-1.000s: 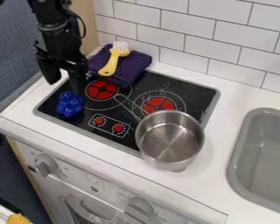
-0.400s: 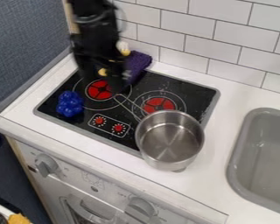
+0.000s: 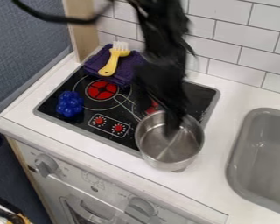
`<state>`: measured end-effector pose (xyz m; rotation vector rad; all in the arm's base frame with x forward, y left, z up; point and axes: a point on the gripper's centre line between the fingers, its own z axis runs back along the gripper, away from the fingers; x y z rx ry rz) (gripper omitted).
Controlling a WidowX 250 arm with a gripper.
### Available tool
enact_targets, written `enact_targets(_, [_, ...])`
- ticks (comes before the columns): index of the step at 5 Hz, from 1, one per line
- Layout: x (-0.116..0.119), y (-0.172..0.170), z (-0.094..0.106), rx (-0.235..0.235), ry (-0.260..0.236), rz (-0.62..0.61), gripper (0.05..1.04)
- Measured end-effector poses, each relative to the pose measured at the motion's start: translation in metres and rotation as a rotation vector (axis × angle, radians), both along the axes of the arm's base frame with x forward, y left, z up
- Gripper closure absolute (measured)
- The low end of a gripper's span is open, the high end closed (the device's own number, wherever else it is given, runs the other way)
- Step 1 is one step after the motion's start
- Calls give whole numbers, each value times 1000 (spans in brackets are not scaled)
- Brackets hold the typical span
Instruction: Move the silver saucepan to the upper right side of the right burner
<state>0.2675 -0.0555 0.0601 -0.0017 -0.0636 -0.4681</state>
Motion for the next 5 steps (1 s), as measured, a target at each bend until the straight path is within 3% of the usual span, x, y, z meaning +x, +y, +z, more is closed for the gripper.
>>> enact_targets(2, [-13,-26,-32,60,41,-28,84])
enact_targets(3, [-14,-27,-42,62,62,-15,102])
enact_targets(4, [-15,-27,-52,63,78,-15,210])
enact_targets(5, [-16,-27,-54,56,73,-27,490])
